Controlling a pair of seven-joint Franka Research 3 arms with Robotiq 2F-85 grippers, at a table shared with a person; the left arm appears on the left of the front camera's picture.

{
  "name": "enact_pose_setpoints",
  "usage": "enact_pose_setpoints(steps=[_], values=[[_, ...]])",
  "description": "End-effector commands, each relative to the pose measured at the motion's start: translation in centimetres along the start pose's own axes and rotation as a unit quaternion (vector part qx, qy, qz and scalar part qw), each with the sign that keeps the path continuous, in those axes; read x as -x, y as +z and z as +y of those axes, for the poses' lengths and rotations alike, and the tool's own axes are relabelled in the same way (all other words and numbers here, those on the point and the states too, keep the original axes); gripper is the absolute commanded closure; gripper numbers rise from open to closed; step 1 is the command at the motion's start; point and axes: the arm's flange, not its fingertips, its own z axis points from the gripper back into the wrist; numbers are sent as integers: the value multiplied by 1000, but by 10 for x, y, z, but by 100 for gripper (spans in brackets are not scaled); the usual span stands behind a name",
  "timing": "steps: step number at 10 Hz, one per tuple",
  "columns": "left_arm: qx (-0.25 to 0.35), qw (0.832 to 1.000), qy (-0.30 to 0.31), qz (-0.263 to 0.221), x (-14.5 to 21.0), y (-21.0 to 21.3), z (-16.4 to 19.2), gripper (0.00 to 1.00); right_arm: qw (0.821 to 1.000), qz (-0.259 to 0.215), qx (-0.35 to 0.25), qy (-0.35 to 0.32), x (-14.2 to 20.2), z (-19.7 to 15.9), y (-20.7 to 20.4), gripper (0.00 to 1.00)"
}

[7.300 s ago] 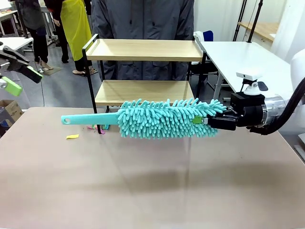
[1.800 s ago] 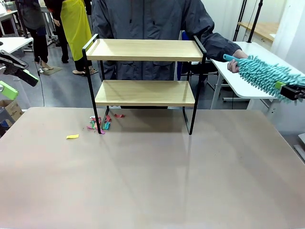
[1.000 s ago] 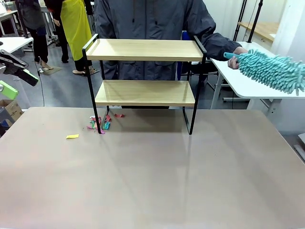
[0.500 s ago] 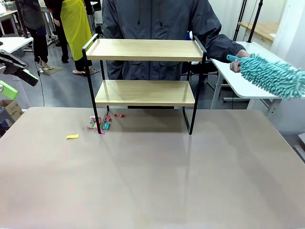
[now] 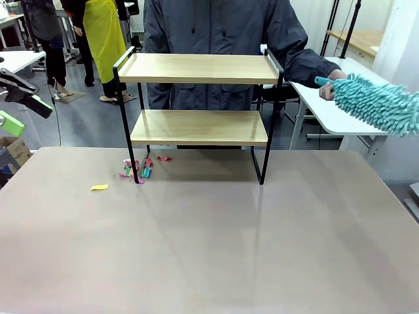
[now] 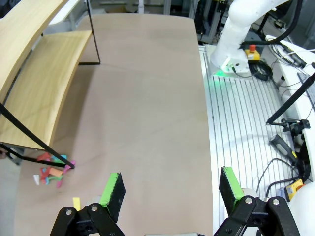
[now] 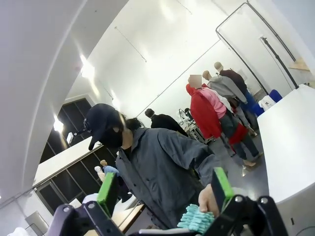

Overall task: Clean the shelf.
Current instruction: Hand the Duster back to the human.

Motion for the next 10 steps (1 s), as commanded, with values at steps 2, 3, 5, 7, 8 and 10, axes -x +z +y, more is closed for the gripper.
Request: enact_pose_setpoints(steps=[2, 3, 5, 7, 8, 10], values=[[3, 1000, -4, -13, -2, 1, 0, 0, 1000, -5, 6, 9, -1, 3, -1, 0], [3, 1000, -4, -13, -2, 1, 0, 0, 1000, -5, 6, 9, -1, 3, -1, 0], [3, 1000, -4, -13, -2, 1, 0, 0, 1000, -5, 6, 9, -1, 3, -1, 0], [3, 1000, -4, -13, -2, 1, 0, 0, 1000, -5, 6, 9, -1, 3, -1, 0], [3, 1000, -4, -13, -2, 1, 0, 0, 1000, -5, 6, 9, -1, 3, -1, 0], [3, 1000, -4, -13, -2, 1, 0, 0, 1000, -5, 6, 9, -1, 3, -1, 0]])
